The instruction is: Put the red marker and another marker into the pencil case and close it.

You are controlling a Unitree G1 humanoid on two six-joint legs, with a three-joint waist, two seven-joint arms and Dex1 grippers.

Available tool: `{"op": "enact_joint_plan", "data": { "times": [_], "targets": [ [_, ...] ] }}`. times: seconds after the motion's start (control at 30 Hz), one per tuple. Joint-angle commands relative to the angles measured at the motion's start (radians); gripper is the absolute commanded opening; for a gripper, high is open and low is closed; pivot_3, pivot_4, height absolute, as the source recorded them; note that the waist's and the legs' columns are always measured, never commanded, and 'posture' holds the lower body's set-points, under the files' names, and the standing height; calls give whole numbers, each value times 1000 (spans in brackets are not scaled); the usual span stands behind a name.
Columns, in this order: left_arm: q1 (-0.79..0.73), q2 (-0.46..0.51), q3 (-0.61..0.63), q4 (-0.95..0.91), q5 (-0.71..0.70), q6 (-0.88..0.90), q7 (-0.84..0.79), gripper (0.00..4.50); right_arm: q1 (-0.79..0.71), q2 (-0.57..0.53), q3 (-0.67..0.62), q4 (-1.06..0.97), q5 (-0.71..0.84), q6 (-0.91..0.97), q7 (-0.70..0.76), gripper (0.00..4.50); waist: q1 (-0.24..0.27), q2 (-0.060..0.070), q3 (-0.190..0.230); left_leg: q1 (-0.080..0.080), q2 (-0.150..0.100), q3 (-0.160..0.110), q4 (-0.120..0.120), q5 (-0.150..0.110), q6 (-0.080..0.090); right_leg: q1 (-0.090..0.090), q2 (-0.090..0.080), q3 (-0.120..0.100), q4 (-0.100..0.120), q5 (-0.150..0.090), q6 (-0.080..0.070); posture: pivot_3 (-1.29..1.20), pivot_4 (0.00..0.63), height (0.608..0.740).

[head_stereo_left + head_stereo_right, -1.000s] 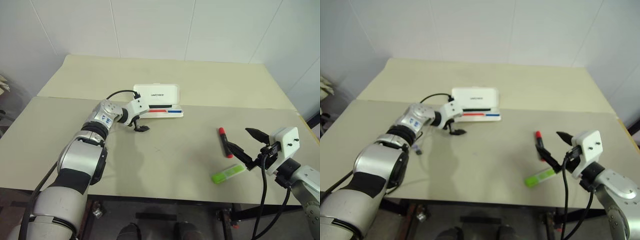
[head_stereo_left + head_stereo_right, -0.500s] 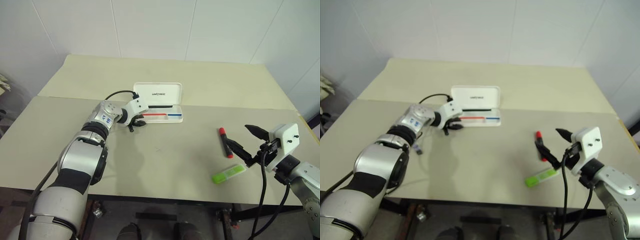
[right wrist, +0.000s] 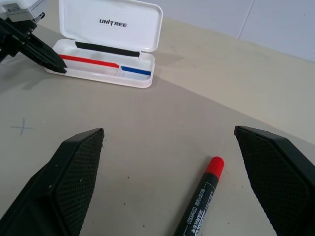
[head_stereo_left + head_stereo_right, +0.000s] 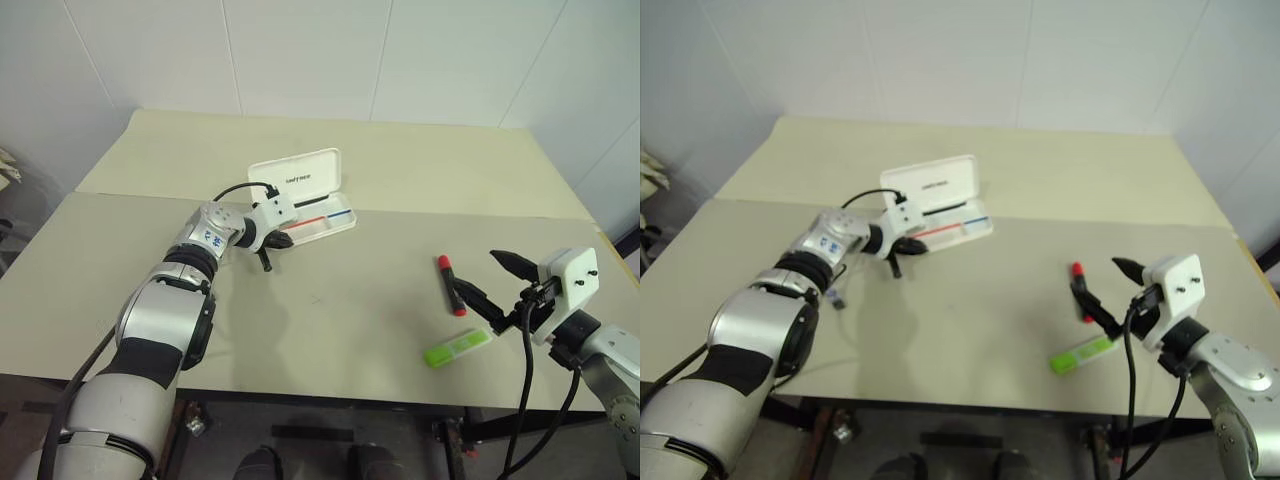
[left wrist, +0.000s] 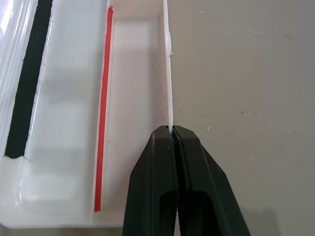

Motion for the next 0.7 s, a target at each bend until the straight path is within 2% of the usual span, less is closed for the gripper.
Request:
{"op": "enact_joint_plan", "data": {
  "times": [0.03, 0.17, 0.4, 0.7],
  "targets": [
    [-8, 14, 29, -24, -33, -38, -35, 8, -12, -16, -32, -18, 12, -3, -5, 4500, 0, 0, 0, 0, 0, 0, 0, 0, 0, 0, 0, 0, 0, 0, 0, 0, 150, 740],
    [-9, 28, 41, -32, -54, -64, -98, 8, -19, -21, -29, -13, 13, -6, 3, 4500, -1, 0, 0, 0, 0, 0, 0, 0, 0, 0, 0, 0, 0, 0, 0, 0, 150, 740],
    [10, 78, 76, -69, -124, -142, -337, 8, -28, -43, -23, 8, 20, -39, 72, 4500, -3, 0, 0, 0, 0, 0, 0, 0, 0, 0, 0, 0, 0, 0, 0, 0, 150, 740],
    [134, 144, 76, -267, -223, -168, -578, 8, -49, -145, -10, 94, 84, -85, 352, 4500, -3, 0, 0, 0, 1, 0, 1, 0, 0, 0, 0, 0, 1, 0, 0, 0, 150, 740]
  ]
}}
